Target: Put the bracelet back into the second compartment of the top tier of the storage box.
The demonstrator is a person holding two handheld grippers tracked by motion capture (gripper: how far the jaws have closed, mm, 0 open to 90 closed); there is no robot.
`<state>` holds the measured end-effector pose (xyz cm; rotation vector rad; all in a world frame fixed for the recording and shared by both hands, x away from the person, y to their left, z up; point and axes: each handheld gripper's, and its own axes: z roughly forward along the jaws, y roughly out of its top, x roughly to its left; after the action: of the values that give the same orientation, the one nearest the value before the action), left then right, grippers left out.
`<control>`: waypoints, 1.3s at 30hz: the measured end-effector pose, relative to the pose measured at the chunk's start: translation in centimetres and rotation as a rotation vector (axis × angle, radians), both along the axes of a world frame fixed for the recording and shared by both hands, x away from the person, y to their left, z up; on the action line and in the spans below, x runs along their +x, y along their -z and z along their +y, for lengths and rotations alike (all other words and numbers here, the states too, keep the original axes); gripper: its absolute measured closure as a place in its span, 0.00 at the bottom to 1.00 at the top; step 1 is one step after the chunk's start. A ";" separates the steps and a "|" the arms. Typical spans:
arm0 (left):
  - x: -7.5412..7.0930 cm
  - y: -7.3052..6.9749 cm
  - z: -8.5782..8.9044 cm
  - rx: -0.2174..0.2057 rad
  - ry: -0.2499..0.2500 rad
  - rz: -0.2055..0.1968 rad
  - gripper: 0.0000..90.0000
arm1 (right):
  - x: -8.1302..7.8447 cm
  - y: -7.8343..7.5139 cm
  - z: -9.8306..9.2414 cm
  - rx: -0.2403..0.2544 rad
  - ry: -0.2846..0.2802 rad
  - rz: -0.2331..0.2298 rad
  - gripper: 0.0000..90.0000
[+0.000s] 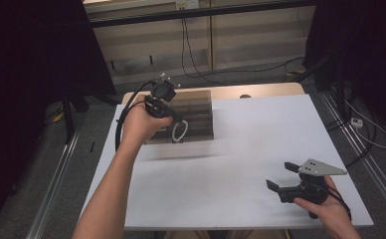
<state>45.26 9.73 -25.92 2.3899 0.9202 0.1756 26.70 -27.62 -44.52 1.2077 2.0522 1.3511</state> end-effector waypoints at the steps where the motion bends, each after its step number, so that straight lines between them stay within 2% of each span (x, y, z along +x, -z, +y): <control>1: 0.1 0.0 0.0 0.002 -0.001 0.001 0.97 | 0.0 0.0 0.0 -0.001 0.000 -0.001 0.08; 20: 1.3 -0.3 0.1 -0.001 -0.013 -0.016 0.97 | 0.0 -0.1 0.0 -0.002 0.000 -0.004 0.08; 33: 2.2 0.0 0.3 -0.003 -0.024 -0.021 0.97 | 0.0 0.0 0.0 -0.003 -0.003 -0.001 0.08; 39: 2.6 0.4 0.5 0.010 -0.023 -0.028 0.97 | 0.0 0.0 0.0 -0.004 -0.006 -0.002 0.08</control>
<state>47.85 10.21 -26.31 2.3810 0.9365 0.2229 26.70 -27.57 -44.54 1.1994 2.0580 1.3499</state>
